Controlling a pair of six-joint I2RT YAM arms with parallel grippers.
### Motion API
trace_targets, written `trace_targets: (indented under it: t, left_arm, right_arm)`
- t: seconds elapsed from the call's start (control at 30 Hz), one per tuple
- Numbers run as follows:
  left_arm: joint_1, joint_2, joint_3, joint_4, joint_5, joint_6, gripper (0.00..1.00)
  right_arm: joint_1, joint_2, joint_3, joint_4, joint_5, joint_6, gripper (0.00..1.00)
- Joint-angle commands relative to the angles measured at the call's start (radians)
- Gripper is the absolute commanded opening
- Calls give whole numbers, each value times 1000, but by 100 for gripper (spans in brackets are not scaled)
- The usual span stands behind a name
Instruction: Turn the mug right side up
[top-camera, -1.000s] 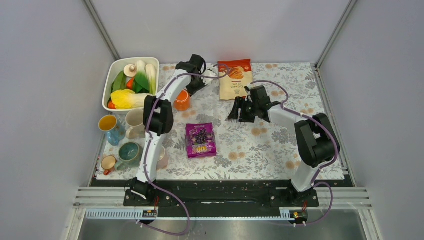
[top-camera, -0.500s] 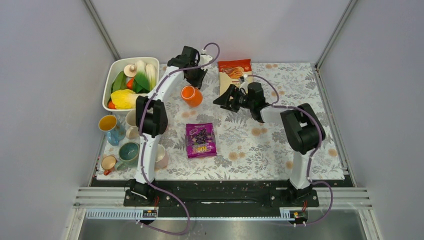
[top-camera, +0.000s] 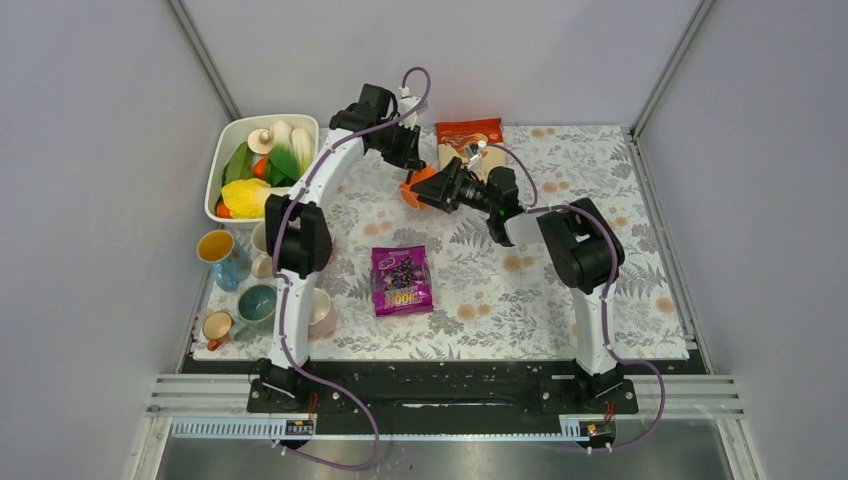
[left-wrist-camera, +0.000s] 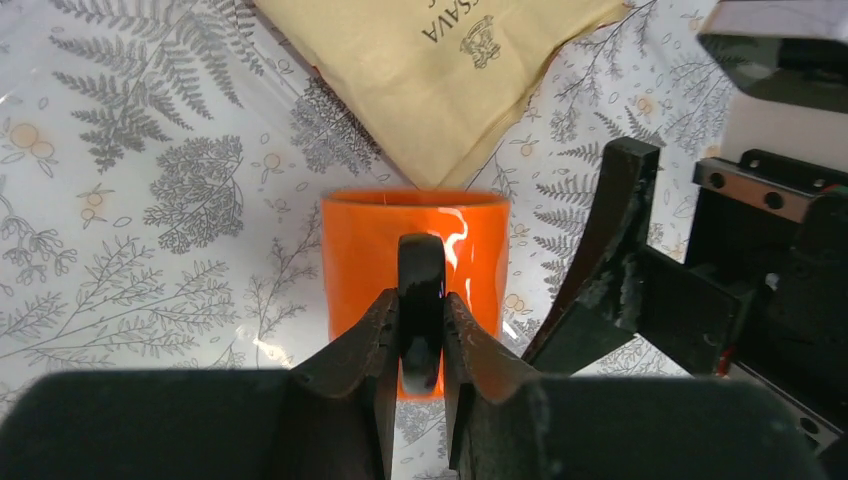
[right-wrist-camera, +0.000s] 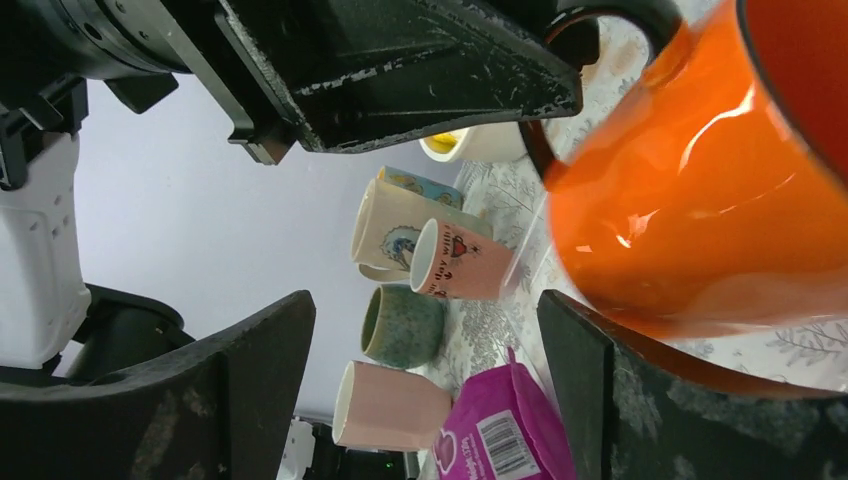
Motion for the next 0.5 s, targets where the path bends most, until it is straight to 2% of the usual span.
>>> trace_targets:
  t: [0.0,0.17,0.3,0.47]
  left_arm:
    - [-21,-129,12,96,41,-8,0]
    - [-18,-103,-71,107,-83,79,0]
    - [-19,-109,-130,147,-102,106,0]
    - [-19,-129,-142,141,-86,194,0]
  right_arm:
    - [7,4,25,49,4,16,91]
    - [8,-48,7,-112,-2,-114,90]
    - [-2,-116,-2,-236,-34,-258,90]
    - [-58,-189,95,-544,-189,-621,89]
